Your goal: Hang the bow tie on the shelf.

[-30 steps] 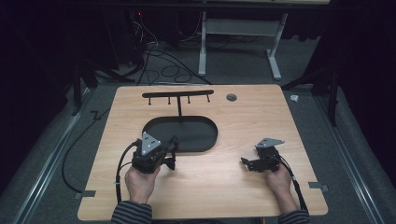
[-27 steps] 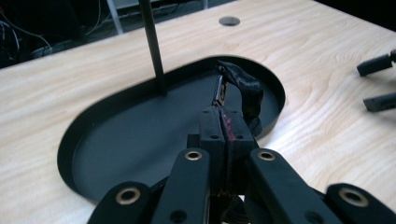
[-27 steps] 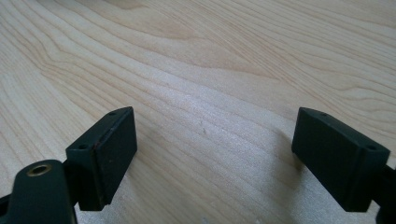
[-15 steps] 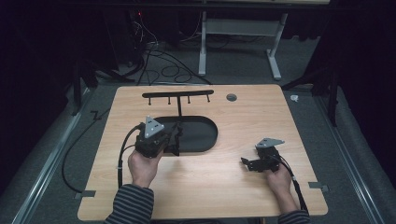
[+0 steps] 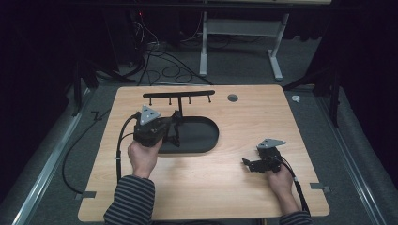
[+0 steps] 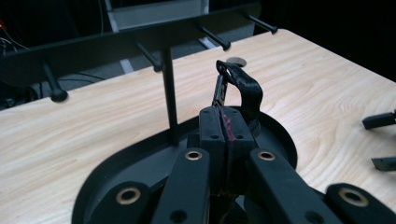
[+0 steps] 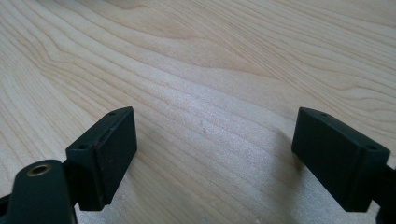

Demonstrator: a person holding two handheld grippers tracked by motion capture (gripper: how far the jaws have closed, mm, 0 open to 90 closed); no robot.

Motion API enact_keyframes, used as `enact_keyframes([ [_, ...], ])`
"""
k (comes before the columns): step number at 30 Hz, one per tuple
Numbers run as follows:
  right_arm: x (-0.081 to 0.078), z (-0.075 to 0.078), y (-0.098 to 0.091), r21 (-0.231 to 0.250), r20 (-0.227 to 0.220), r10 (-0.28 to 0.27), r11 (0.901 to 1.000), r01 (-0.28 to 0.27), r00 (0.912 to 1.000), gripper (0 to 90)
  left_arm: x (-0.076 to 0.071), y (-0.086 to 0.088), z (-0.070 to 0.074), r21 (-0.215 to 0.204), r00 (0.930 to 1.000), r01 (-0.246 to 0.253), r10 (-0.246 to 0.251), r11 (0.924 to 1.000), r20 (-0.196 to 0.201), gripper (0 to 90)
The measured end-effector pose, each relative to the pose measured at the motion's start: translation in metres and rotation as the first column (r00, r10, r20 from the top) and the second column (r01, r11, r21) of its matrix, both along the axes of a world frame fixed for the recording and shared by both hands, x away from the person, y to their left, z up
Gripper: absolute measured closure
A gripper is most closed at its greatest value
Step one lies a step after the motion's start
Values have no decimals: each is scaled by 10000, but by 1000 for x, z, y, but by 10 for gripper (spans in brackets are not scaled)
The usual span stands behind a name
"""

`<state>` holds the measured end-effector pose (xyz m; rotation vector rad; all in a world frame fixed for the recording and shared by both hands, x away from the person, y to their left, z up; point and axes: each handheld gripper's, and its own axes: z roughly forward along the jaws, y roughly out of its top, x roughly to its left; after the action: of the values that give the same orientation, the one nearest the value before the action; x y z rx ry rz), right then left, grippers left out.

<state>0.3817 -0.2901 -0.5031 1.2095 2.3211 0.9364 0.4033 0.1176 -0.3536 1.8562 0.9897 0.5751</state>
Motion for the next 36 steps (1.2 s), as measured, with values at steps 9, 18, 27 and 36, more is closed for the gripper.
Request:
enact_keyframes([
  [9, 0, 0, 0, -1, 0, 3, 10000, -3, 10000, 150, 11, -1, 4, -176, 9997, -189, 192, 9997, 131, 889],
  [18, 0, 0, 0, 4, 17, -4, 10000, 4, 10000, 150, 22, -6, 8, 112, 9965, -622, 615, 9980, 569, 889],
  [27, 0, 0, 0, 5, 17, -7, 10000, 7, 10000, 150, 41, -1, 7, 37, 9913, -1258, 1256, 9920, 404, 889],
  [36, 0, 0, 0, 8, 18, -5, 10000, 5, 10000, 150, 54, -1, 0, 55, 9856, -1677, 1675, 9858, 211, 888],
])
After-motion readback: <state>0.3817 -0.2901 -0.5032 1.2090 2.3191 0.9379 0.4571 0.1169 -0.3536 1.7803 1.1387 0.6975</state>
